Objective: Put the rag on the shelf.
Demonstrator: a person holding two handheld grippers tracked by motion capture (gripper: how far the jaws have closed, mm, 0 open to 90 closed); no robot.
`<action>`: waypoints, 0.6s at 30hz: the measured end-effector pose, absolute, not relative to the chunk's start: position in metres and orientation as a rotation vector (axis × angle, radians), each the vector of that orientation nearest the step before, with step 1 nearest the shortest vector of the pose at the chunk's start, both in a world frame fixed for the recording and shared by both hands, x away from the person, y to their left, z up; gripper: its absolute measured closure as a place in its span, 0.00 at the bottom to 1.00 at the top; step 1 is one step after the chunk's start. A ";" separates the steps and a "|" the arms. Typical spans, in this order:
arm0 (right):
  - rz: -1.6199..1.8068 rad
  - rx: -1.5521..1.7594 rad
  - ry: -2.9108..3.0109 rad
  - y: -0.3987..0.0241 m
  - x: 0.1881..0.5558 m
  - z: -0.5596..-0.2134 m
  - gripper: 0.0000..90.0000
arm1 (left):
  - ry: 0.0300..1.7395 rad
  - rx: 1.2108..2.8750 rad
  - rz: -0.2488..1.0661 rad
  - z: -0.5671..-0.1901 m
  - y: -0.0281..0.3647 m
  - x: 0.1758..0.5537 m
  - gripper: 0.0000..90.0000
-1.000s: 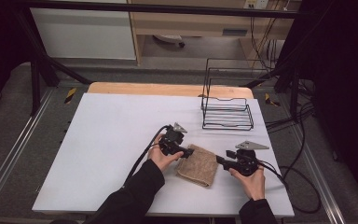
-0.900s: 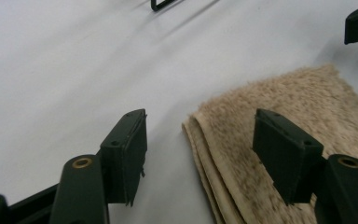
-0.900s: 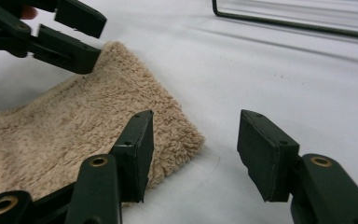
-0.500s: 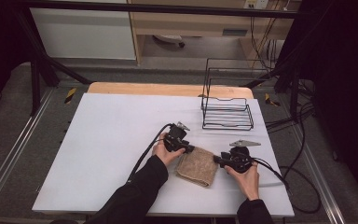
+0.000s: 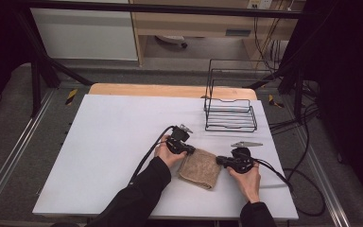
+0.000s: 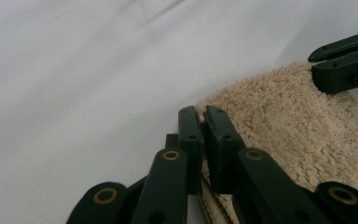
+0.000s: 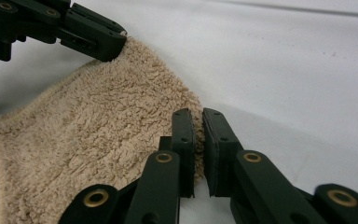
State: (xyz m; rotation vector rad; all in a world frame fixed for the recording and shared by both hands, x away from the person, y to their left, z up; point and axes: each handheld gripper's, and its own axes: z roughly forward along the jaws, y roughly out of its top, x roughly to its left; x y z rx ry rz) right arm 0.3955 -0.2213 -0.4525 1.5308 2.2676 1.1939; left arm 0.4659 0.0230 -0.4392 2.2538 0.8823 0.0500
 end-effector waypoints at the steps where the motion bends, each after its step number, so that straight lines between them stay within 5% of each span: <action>1: 1.200 1.532 2.265 -0.221 0.395 -0.452 0.94 | 0.882 2.247 0.055 -0.439 0.023 0.465 0.95; 18: 1.295 1.298 2.214 -0.215 0.381 -0.423 0.95 | 0.815 2.089 0.134 -0.417 0.051 0.437 0.95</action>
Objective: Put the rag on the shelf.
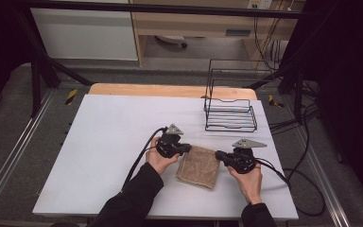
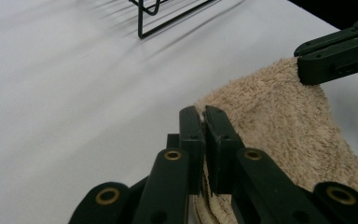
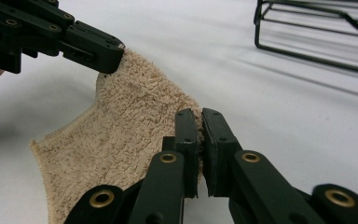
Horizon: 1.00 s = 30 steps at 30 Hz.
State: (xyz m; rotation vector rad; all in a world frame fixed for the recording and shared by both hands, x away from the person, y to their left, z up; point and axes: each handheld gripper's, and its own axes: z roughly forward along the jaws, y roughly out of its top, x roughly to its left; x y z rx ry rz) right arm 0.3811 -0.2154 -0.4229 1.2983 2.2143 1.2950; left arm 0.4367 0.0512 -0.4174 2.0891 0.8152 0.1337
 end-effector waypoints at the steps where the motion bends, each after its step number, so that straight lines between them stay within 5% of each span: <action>1: 1.295 1.298 2.214 -0.215 0.381 -0.423 0.95 | 0.815 2.078 0.137 -0.417 0.052 0.435 0.95; 30: 1.359 1.016 2.117 -0.209 0.358 -0.356 0.97 | 0.727 1.872 0.289 -0.364 0.072 0.400 0.96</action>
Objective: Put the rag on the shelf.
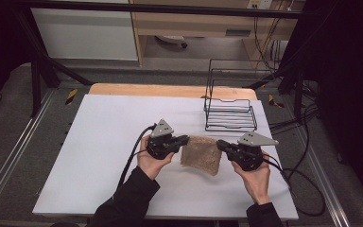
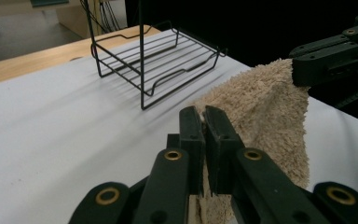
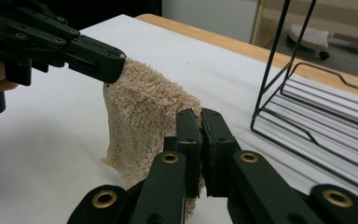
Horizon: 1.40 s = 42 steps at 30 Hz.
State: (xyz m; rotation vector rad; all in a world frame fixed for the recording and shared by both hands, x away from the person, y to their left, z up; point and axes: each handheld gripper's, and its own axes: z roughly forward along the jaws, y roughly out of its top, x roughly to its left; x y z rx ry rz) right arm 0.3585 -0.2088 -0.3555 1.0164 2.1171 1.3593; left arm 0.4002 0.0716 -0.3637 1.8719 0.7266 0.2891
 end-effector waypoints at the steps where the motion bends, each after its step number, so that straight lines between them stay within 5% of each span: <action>1: 1.359 0.999 2.110 -0.209 0.359 -0.350 0.97 | 0.725 1.865 0.296 -0.361 0.071 0.400 0.96; 42: 1.445 0.870 1.847 -0.232 0.354 -0.272 0.97 | 0.616 1.638 0.437 -0.286 0.050 0.399 0.96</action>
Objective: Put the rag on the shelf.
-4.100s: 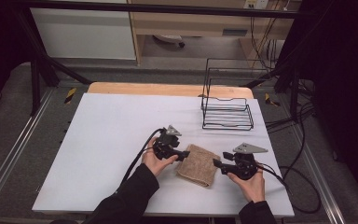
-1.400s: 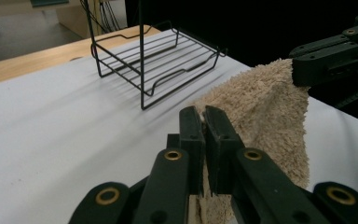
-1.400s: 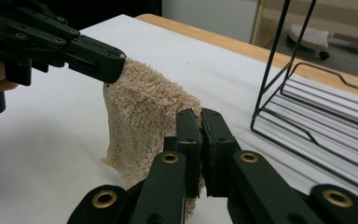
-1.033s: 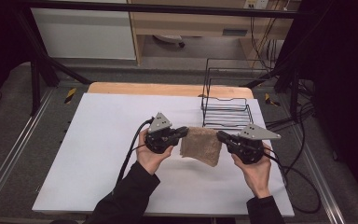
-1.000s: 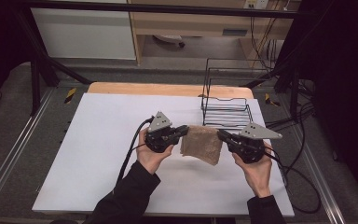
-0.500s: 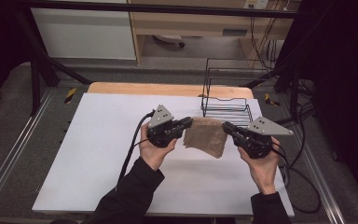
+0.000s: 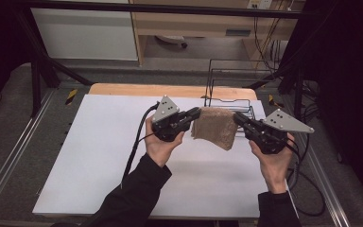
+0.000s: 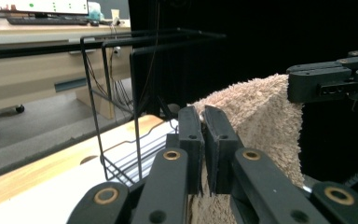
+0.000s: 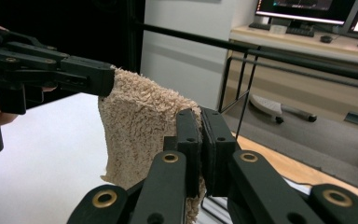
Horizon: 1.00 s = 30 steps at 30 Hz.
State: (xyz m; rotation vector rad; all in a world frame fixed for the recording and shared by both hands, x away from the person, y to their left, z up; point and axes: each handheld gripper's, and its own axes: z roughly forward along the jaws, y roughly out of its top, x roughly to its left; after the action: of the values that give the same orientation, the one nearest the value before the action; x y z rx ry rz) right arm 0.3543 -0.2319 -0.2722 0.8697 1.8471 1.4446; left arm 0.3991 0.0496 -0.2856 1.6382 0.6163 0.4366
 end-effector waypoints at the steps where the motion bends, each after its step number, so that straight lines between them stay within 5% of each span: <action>1: 1.447 0.868 1.839 -0.233 0.355 -0.271 0.97 | 0.616 1.632 0.439 -0.284 0.049 0.400 0.96; 30: 1.478 0.857 1.697 -0.249 0.373 -0.226 0.97 | 0.586 1.551 0.488 -0.241 0.024 0.422 0.96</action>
State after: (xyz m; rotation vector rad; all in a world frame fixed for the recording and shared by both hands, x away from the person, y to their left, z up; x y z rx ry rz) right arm 0.3728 -0.2488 -0.2261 0.8568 1.6966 1.4777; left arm 0.4222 0.0239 -0.2409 1.5511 0.5856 0.4876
